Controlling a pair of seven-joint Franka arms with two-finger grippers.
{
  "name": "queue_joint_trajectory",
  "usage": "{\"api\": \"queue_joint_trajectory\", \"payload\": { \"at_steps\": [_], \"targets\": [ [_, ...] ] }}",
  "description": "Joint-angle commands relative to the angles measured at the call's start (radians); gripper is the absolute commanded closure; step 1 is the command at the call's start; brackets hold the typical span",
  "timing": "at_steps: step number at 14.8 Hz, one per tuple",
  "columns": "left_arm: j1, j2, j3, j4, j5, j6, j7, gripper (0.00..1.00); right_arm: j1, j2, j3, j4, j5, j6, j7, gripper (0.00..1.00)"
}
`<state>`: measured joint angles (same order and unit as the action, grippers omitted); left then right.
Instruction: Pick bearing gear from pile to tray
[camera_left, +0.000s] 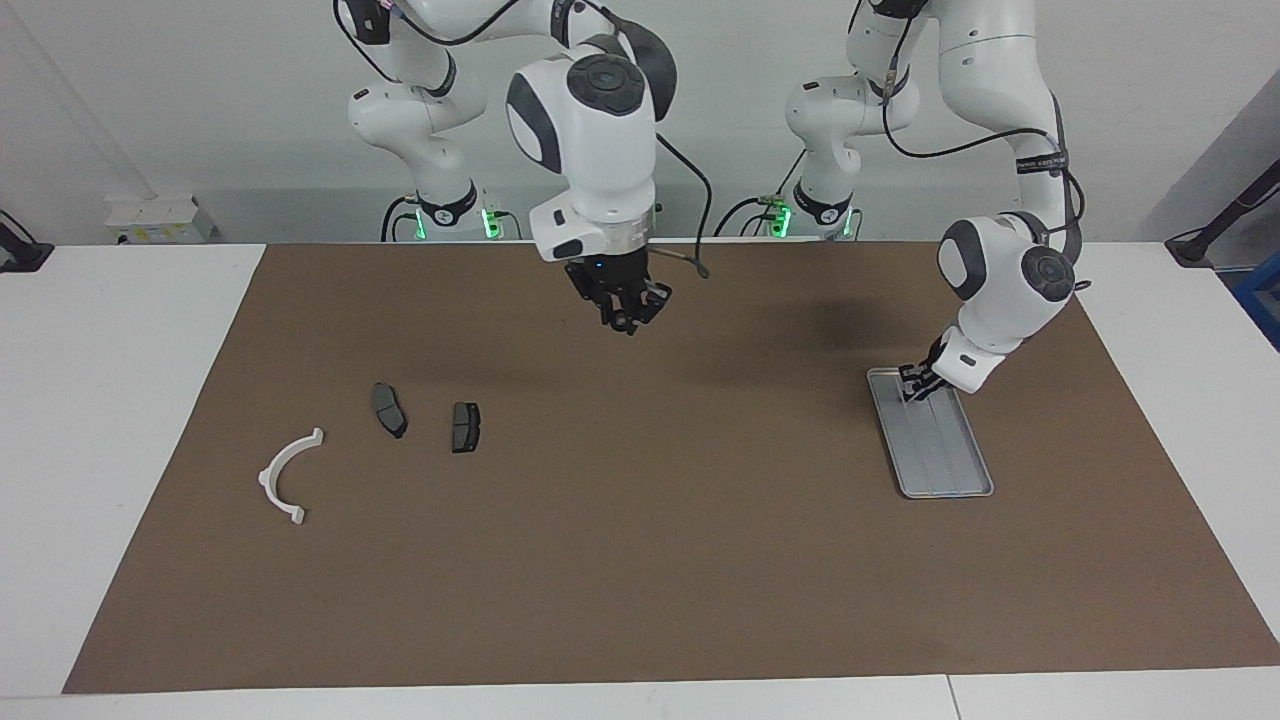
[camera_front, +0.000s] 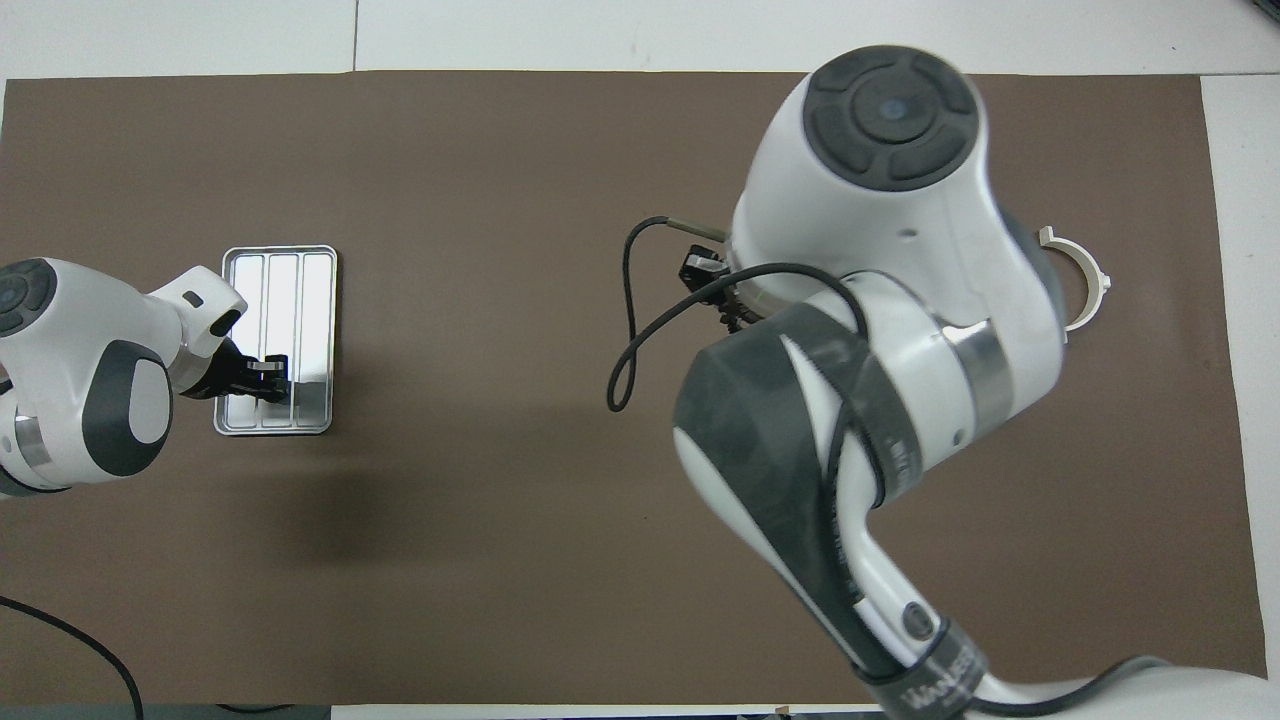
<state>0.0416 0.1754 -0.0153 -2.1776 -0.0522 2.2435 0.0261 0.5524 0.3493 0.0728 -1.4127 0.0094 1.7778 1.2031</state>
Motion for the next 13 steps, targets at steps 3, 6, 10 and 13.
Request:
{"api": "queue_joint_trajectory", "payload": {
  "at_steps": [3,6,10,13],
  "targets": [
    [-0.014,-0.037,0.008,-0.016,-0.011,0.007,-0.024,0.09,0.078,0.101,-0.007,-0.086,-0.023,0.222,0.162,1.00],
    [-0.038,-0.024,0.006,0.045,-0.011,-0.022,-0.101,0.09,0.116,0.221,-0.004,-0.077,-0.143,0.354,0.298,1.00],
    [-0.042,-0.025,0.006,0.062,-0.011,-0.024,-0.130,0.00,0.121,0.272,-0.004,-0.087,-0.147,0.442,0.309,1.00],
    [-0.066,-0.027,0.006,0.070,-0.011,-0.024,-0.176,0.00,0.123,0.301,-0.005,-0.091,-0.149,0.494,0.309,1.00]
  ]
}}
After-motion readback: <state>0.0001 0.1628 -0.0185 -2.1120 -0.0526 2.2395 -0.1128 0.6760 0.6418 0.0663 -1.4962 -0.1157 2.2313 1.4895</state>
